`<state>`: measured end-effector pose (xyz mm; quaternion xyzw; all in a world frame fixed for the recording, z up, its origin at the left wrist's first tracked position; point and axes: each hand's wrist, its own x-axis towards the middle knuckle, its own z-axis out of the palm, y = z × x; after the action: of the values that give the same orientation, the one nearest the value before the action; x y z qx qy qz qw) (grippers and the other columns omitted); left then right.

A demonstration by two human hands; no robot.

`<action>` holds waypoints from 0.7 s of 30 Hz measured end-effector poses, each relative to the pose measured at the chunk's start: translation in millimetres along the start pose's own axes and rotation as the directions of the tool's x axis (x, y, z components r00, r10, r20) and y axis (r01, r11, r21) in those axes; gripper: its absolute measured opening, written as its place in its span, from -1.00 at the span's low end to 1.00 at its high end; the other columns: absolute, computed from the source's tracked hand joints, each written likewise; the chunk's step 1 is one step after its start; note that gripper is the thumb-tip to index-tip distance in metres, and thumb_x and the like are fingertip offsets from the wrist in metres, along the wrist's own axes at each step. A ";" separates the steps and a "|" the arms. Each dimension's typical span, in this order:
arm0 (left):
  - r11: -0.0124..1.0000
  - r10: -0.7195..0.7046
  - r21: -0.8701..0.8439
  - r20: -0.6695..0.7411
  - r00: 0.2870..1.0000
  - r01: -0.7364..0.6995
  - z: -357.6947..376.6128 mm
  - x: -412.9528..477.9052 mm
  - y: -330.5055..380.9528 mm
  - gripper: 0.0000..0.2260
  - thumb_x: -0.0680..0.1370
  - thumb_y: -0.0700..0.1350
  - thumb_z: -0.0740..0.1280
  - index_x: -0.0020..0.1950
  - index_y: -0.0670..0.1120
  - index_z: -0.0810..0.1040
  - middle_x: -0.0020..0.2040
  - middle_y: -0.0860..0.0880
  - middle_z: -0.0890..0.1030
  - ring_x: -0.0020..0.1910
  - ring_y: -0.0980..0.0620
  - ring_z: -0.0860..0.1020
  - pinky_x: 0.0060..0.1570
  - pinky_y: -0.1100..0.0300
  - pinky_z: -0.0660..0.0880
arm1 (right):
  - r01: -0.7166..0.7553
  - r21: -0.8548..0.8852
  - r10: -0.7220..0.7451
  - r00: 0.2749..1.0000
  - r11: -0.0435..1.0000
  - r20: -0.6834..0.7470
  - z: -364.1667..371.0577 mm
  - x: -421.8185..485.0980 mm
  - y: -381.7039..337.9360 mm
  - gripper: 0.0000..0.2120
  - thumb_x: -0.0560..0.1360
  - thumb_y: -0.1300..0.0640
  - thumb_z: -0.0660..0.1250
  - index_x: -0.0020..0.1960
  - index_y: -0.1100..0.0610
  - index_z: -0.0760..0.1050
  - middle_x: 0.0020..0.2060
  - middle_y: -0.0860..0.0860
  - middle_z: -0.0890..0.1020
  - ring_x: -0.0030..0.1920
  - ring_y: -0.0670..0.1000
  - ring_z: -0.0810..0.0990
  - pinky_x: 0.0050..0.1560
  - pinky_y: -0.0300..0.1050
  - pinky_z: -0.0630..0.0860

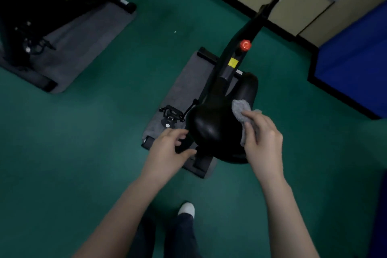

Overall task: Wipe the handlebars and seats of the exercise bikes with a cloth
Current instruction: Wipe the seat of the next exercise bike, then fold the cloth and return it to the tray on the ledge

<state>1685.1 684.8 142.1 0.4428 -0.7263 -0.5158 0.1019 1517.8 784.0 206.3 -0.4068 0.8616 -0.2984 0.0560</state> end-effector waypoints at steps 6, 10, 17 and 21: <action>0.982 0.132 0.130 0.068 0.989 -0.140 -33.6 6.9 34.2 -0.64 0.44 -0.09 0.47 0.21 -0.05 0.55 0.01 0.04 0.55 -0.03 0.09 0.54 0.01 0.33 0.37 | -0.172 0.184 0.199 0.970 0.968 -0.137 -32.1 -34.1 -16.5 -0.77 0.55 0.34 0.28 0.14 0.15 0.59 0.00 -0.06 0.57 0.10 -0.18 0.51 0.14 -0.56 0.29; 0.962 0.201 0.156 0.139 0.970 -0.222 -33.3 3.8 64.6 -0.67 0.46 -0.11 0.45 0.21 -0.07 0.56 0.00 0.02 0.55 -0.08 0.05 0.55 0.01 0.27 0.42 | -0.185 0.283 0.249 0.945 0.941 -0.211 -52.3 -49.8 -23.9 -0.76 0.54 0.34 0.29 0.13 0.11 0.59 0.03 -0.05 0.59 0.16 -0.20 0.50 0.18 -0.51 0.32; 0.941 0.279 0.113 0.276 0.920 -0.319 6.4 -18.0 121.3 -0.73 0.51 -0.09 0.39 0.20 -0.07 0.57 0.01 0.03 0.56 -0.05 0.10 0.57 0.08 0.23 0.47 | -0.219 0.457 0.381 0.875 0.862 -0.300 -90.0 -87.1 -8.9 -0.73 0.53 0.29 0.33 0.11 -0.03 0.58 0.06 -0.17 0.60 0.18 -0.22 0.53 0.22 -0.34 0.42; 0.937 0.306 0.056 0.348 0.886 -0.345 53.8 -38.6 160.7 -0.77 0.54 -0.10 0.36 0.18 -0.10 0.59 0.03 -0.02 0.59 -0.06 0.08 0.56 0.05 0.31 0.44 | -0.203 0.505 0.414 0.840 0.839 -0.349 -118.3 -109.1 14.1 -0.70 0.51 0.30 0.35 0.09 -0.08 0.57 0.08 -0.19 0.61 0.17 -0.28 0.52 0.17 -0.45 0.37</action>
<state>1588.8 761.3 264.9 0.2259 -0.8256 -0.5158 0.0367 1540.5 926.4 278.9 -0.1547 0.8137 -0.5603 -0.0015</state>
